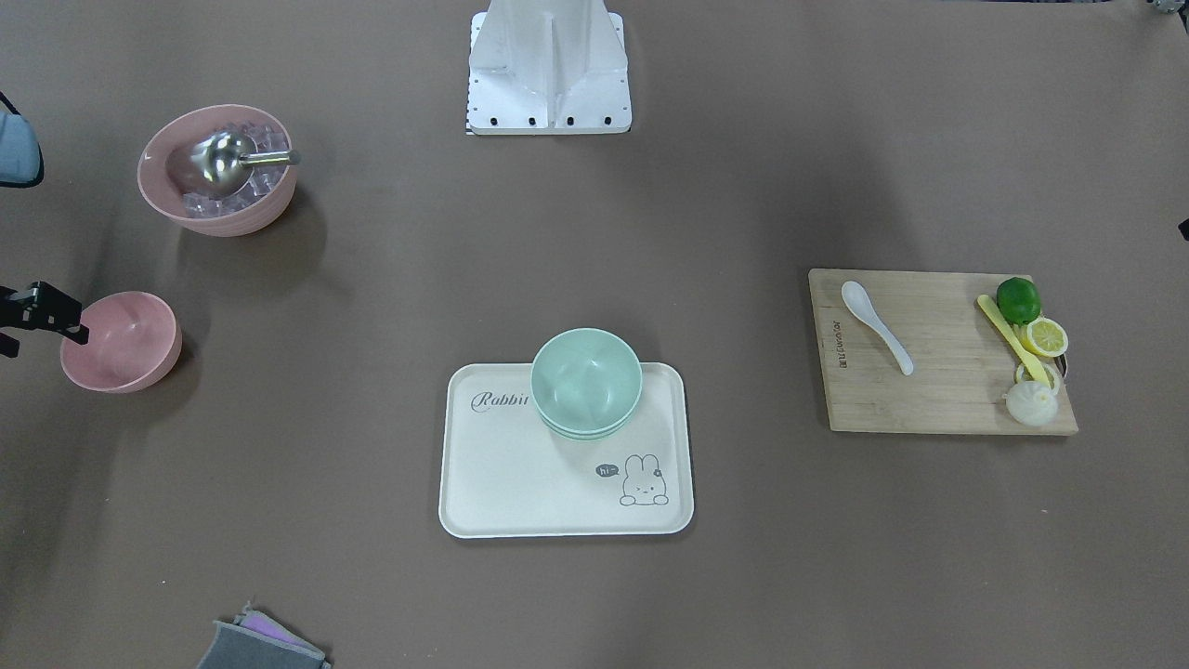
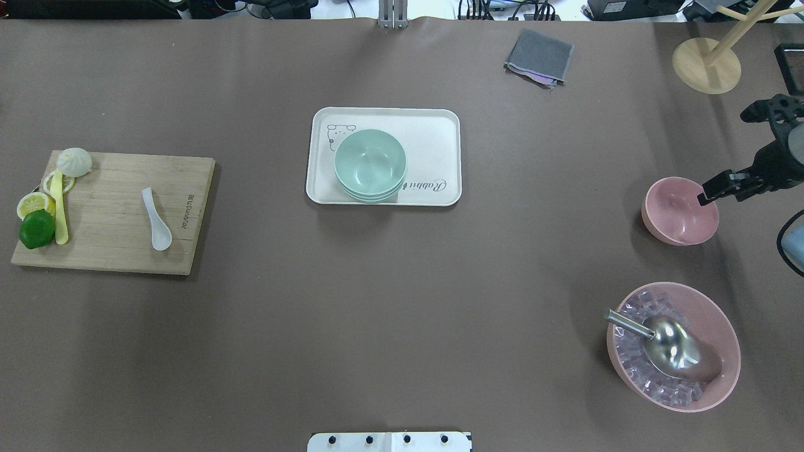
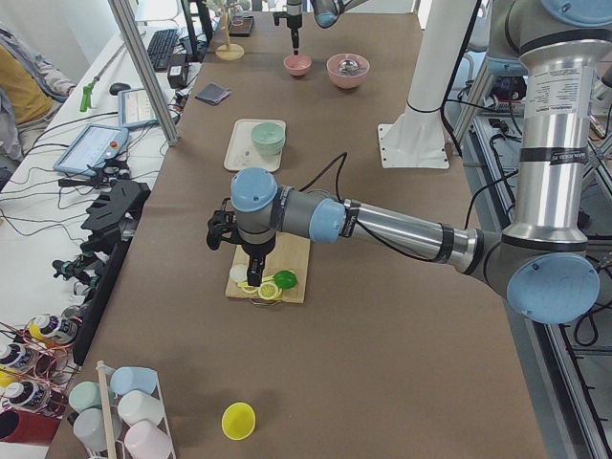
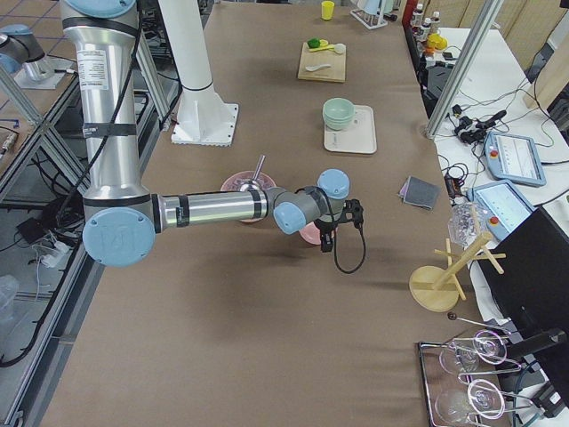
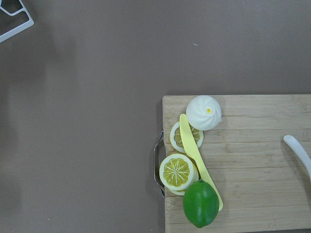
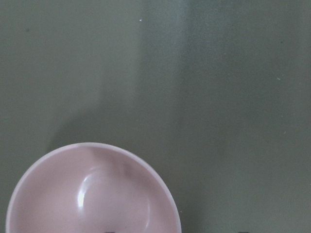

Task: Stack pink bowl on green and place spoon
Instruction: 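Lower the right gripper onto the pink bowl rim and grasp it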

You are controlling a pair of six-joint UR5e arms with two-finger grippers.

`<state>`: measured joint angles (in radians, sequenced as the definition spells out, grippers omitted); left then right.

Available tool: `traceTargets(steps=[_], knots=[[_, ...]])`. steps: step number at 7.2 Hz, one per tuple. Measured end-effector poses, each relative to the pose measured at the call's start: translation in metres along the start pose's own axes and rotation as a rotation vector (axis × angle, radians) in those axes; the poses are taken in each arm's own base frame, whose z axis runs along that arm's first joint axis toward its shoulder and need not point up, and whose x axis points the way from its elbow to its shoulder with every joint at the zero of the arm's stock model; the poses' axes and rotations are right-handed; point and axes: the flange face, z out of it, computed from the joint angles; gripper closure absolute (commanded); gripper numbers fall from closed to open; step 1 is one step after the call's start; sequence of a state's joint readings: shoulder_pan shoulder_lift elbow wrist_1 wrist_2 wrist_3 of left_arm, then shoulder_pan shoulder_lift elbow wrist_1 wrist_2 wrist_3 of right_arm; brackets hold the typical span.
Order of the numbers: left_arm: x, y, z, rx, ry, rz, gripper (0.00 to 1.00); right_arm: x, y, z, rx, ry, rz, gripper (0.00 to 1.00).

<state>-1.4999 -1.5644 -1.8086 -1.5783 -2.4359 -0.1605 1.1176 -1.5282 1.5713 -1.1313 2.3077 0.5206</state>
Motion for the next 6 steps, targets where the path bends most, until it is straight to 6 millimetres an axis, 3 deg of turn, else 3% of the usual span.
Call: traceTargets(steps=[2, 4, 5, 6], knots=[[0.006, -0.007, 0.005, -0.009, 0.011, 0.009, 0.02, -0.001, 0.002, 0.012, -0.006, -0.004, 0.027, 1.0], [0.017, -0.019, 0.009, -0.013, 0.016, -0.004, 0.02, 0.007, 0.004, 0.025, -0.005, -0.012, 0.028, 1.0], [0.027, -0.024, 0.014, -0.021, 0.019, -0.023, 0.02, 0.002, 0.002, 0.023, 0.007, -0.03, 0.034, 1.0], [0.045, -0.031, 0.025, -0.04, 0.021, -0.041, 0.02, -0.015, -0.002, 0.011, 0.023, -0.063, 0.044, 1.0]])
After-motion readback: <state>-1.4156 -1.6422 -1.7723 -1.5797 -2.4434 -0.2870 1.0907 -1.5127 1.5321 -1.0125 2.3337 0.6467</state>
